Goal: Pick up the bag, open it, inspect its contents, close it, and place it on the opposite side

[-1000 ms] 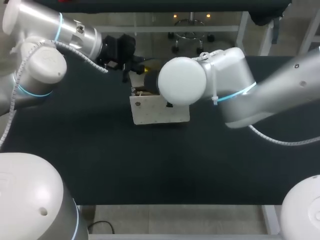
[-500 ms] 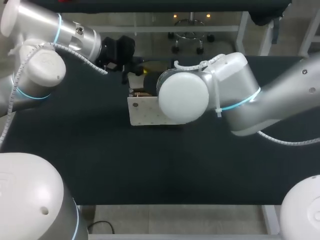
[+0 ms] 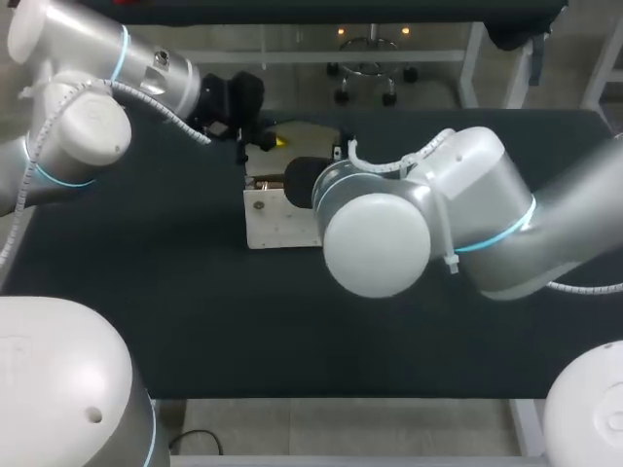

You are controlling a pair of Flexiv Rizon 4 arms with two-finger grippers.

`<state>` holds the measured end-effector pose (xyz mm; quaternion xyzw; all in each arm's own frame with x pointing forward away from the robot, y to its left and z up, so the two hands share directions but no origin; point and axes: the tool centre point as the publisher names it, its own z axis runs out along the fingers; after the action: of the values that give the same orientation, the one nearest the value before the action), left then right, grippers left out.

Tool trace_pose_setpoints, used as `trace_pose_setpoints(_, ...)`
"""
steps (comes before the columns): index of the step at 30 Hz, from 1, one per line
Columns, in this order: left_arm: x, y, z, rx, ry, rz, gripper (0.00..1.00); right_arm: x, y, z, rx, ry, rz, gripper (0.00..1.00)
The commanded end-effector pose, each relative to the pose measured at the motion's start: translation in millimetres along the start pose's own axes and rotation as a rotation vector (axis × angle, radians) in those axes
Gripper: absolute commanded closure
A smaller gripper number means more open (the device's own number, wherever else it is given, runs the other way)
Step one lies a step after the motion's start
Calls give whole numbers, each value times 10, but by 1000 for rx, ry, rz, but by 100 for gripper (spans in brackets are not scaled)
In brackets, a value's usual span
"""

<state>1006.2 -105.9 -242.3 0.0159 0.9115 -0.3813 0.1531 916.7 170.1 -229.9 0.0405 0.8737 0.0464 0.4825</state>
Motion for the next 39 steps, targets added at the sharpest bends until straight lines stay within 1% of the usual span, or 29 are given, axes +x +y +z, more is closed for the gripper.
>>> trace_pose_setpoints(1, -160, 122, 204, -4, 9, 27, 100, 66, -92, -85, -21, 1, -3, 100)
trace_pose_setpoints(4, -176, 199, 243, 8, -3, 67, 100, 110, -107, -96, -18, 12, -2, 100)
trace_pose_setpoints(8, -123, 278, 293, 14, -11, 128, 100, 192, -115, -89, -25, 40, 8, 100)
trace_pose_setpoints(9, -111, 296, 305, 25, -8, 133, 100, 217, -109, -85, -24, 46, 7, 100)
trace_pose_setpoints(11, -84, 331, 330, 17, -19, 154, 100, 263, -96, -78, -30, 63, 11, 100)
trace_pose_setpoints(13, -60, 359, 350, 26, -22, 168, 100, 303, -86, -65, -31, 89, 30, 100)
trace_pose_setpoints(15, -31, 384, 367, 22, -33, 189, 100, 348, -73, -38, -40, 138, 49, 100)
trace_pose_setpoints(31, -20, 398, 362, 17, -39, 202, 100, 348, -73, -38, -40, 138, 49, 100)
trace_pose_setpoints(33, -16, 428, 372, -3, -53, 228, 100, 469, 23, -48, 2, 87, 19, 100)
trace_pose_setpoints(36, -18, 473, 358, -14, -61, 247, 100, 633, 152, -50, 18, 46, -21, 100)
trace_pose_setpoints(39, 7, 519, 347, -23, -67, 282, 100, 766, 230, -6, 22, 30, -39, 100)
